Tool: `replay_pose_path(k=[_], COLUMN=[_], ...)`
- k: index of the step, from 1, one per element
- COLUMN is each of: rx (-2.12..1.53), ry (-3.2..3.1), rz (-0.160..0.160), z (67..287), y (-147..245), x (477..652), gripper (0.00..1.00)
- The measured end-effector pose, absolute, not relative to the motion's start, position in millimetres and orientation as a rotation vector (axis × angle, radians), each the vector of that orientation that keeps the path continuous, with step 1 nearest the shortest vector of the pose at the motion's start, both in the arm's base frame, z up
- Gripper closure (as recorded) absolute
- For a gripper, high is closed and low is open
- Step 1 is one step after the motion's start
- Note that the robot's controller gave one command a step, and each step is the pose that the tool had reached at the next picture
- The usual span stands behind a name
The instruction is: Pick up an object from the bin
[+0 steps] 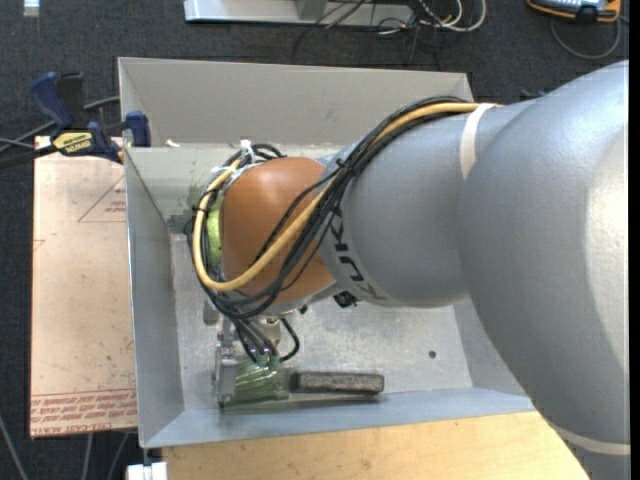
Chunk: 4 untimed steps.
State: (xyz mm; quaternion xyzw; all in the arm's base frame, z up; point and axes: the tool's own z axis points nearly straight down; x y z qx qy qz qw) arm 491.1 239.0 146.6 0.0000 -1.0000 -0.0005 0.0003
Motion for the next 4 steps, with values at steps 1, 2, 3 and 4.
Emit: replay_pose_path(k=[1, 2, 3, 4], rx=[0.010, -0.056, 0.130, 0.130], ry=[-3.144, -3.142, -3.143, -3.142], rz=[-0.008, -0.003, -0.010, -0.010], z=[106, 70, 70, 70], y=[215, 187, 134, 134], x=[495.0, 495.2, 500.7, 500.7], gripper=[0.00, 0.00, 1.00, 1.00])
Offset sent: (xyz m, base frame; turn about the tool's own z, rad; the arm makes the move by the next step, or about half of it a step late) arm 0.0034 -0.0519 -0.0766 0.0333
